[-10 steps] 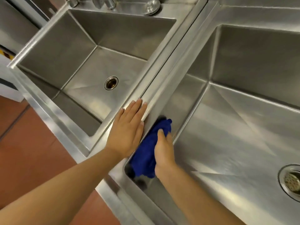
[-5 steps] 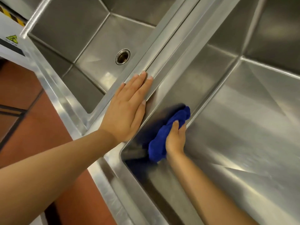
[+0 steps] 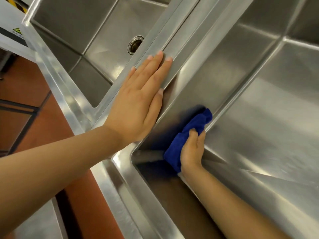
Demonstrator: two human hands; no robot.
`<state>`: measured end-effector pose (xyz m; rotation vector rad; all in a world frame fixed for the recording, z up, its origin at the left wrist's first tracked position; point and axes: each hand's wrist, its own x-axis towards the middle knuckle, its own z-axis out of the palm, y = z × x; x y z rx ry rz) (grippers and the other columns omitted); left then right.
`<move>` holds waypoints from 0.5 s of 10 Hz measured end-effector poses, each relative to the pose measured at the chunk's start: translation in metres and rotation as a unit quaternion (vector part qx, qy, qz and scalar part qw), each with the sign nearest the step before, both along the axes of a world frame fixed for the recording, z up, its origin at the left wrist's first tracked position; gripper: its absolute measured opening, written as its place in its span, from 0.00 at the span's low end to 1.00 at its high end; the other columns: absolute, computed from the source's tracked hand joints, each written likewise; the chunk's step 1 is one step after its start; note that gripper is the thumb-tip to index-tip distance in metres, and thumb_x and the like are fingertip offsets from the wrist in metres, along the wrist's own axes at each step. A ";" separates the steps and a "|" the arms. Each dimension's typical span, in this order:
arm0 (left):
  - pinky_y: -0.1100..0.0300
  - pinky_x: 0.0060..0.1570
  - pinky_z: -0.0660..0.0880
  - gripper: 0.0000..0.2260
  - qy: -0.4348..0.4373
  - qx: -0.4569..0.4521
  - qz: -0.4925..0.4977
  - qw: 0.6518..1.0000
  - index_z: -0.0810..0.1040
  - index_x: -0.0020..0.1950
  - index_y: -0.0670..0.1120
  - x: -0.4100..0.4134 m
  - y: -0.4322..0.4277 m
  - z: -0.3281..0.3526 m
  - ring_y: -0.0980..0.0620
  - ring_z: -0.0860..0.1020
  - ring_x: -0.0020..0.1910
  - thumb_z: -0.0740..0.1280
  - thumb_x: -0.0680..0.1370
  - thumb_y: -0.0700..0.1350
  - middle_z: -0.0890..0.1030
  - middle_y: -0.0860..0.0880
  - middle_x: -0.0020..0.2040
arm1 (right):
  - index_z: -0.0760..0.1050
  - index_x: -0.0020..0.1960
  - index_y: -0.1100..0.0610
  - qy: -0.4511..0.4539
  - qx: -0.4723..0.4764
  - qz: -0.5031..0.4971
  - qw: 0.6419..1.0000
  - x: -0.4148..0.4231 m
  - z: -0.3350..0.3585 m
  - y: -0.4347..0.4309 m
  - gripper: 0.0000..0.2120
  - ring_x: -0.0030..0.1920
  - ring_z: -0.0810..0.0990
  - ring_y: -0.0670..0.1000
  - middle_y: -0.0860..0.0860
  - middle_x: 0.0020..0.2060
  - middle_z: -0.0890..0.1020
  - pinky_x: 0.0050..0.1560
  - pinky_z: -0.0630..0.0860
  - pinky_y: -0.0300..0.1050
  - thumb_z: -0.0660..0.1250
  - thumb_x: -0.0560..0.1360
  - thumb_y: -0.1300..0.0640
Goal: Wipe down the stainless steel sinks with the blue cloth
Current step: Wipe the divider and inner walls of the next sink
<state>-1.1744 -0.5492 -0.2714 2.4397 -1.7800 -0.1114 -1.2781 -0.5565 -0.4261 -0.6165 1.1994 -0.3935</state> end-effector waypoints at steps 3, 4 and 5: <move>0.44 0.75 0.51 0.22 0.007 0.000 -0.001 1.000 0.57 0.78 0.44 -0.001 0.000 0.002 0.47 0.53 0.78 0.52 0.83 0.43 0.58 0.45 0.78 | 0.67 0.69 0.60 0.053 0.131 0.139 0.980 -0.003 -0.015 -0.016 0.20 0.62 0.74 0.62 0.60 0.63 0.75 0.64 0.71 0.56 0.55 0.81 0.52; 0.46 0.76 0.50 0.22 0.006 -0.005 -0.001 1.000 0.57 0.78 0.44 0.000 0.000 0.001 0.48 0.53 0.78 0.52 0.83 0.43 0.57 0.45 0.78 | 0.67 0.67 0.63 0.046 0.101 0.194 0.975 -0.008 -0.002 -0.020 0.19 0.62 0.73 0.64 0.61 0.61 0.74 0.61 0.73 0.56 0.56 0.81 0.52; 0.47 0.76 0.49 0.22 0.011 0.006 -0.003 1.000 0.57 0.78 0.44 -0.001 -0.001 0.003 0.48 0.53 0.78 0.51 0.83 0.44 0.57 0.45 0.78 | 0.67 0.66 0.64 0.070 0.091 0.201 0.973 -0.002 -0.008 -0.026 0.18 0.58 0.74 0.62 0.58 0.53 0.72 0.59 0.71 0.54 0.54 0.82 0.54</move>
